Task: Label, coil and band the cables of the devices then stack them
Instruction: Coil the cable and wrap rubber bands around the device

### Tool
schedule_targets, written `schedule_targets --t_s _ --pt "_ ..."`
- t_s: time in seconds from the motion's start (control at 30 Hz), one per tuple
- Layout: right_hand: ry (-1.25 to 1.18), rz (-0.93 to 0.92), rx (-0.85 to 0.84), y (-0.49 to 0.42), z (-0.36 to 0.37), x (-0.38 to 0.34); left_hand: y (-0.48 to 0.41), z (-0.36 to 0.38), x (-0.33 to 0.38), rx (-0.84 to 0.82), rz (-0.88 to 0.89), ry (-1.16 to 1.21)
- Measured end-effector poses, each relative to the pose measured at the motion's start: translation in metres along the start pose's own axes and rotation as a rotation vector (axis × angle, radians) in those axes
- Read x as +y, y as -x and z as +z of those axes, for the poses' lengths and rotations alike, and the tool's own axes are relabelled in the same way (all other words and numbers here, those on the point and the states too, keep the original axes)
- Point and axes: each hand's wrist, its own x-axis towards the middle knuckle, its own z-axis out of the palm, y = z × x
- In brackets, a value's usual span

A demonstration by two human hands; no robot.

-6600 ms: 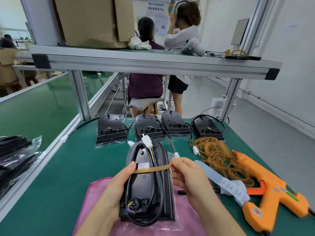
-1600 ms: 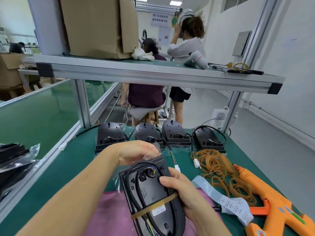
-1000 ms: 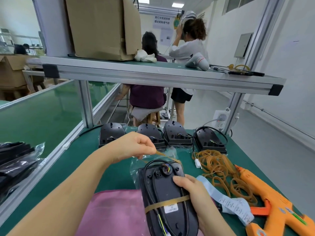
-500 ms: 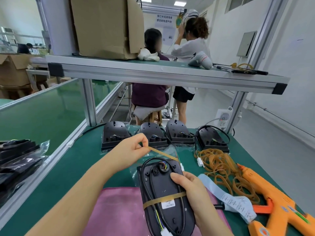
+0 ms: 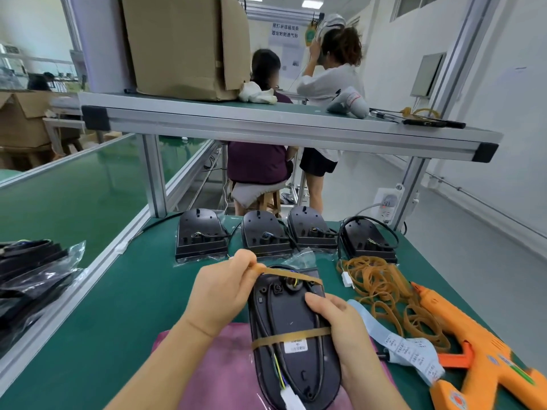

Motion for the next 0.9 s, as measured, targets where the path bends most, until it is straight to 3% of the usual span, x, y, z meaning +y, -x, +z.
schedule_targets --t_s 0.2,0.37,0.47,0.7,0.9 --pt "0.028 -0.008 0.018 -0.002 0.004 0.005 0.017 0.018 -0.021 -0.031 -0.315 0.176" --pt "-0.002 -0.020 0.026 -0.005 0.005 0.004 0.017 0.026 -0.033 -0.154 -0.529 0.377" --pt "0.008 -0.024 0.057 -0.009 0.005 0.001 0.016 0.027 -0.029 -0.153 -0.586 0.365" --pt "0.235 -0.044 0.089 -0.013 0.005 0.008 0.001 0.017 0.006 -0.073 -0.492 -0.031" --pt "0.234 -0.005 0.114 -0.013 0.006 -0.002 0.004 0.015 0.025 0.066 0.090 -0.272"
